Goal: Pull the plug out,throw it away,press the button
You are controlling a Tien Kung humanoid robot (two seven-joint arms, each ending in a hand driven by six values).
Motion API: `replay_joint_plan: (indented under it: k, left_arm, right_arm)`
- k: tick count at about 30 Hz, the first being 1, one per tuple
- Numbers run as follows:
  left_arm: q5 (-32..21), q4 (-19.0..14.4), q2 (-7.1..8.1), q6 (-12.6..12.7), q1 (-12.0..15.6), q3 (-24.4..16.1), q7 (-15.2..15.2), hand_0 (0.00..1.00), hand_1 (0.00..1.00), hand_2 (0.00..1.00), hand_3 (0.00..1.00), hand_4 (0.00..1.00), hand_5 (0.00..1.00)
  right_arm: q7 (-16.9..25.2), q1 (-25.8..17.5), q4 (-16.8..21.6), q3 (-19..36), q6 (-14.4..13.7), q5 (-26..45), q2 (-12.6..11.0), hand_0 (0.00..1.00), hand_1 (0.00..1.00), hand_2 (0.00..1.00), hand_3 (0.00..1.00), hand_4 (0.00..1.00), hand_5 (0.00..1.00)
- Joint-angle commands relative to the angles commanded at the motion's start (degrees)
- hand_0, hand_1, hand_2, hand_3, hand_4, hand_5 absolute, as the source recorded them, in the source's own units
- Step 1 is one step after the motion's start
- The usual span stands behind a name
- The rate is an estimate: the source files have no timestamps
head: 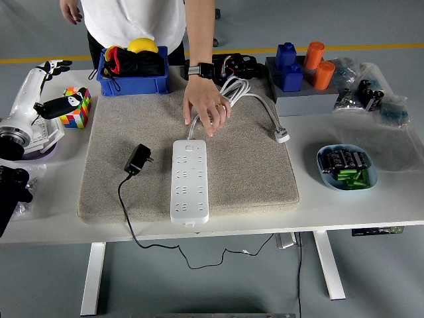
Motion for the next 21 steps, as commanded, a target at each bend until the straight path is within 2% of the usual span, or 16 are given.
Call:
replay_joint_plan:
  k: [3,4,9,10,21]
  left_arm:
    - [0.26,0.44,0.10,-0.26,0.39,-1.12,0.22,0.914,0.942,0.868,0.865,0.780,0.425]
    - [0.34,0.72,0.16,-0.35,0.47,-1.57,0.30,0.959,0.972,0.898,0.899,0.794,0.522]
    - [0.21,1.86,0.27,-0.39,0.25,-2.27,0.34,0.959,0.972,0.898,0.899,0.794,0.522]
    - [0.11,2.20,0.25,-0.38,0.15,-2.30,0.28,0.970,0.978,0.908,0.905,0.800,0.560]
    - [-0.38,4.05,0.09,-0.77,-0.71,-1.68,0.39,0.981,0.977,0.916,0.907,0.803,0.595]
  right_arm:
    - [-0.17,-0.13,0.00,0.28,0.03,-0.12,0.02,0.740,0.660,0.645,0.613,0.658,0.482]
    - [-0.19,-0.19,0.00,0.29,0.06,-0.10,0.03,0.740,0.660,0.645,0.613,0.658,0.480]
    - [0.07,-0.15,0.00,0.26,0.04,0.09,0.10,0.740,0.660,0.645,0.613,0.658,0.480]
    - [0.19,-0.11,0.00,0.23,0.01,0.19,0.09,0.739,0.660,0.645,0.613,0.658,0.483]
    - [0.35,-0.41,0.00,0.61,0.10,0.24,0.05,0.740,0.660,0.645,0.613,0.658,0.483]
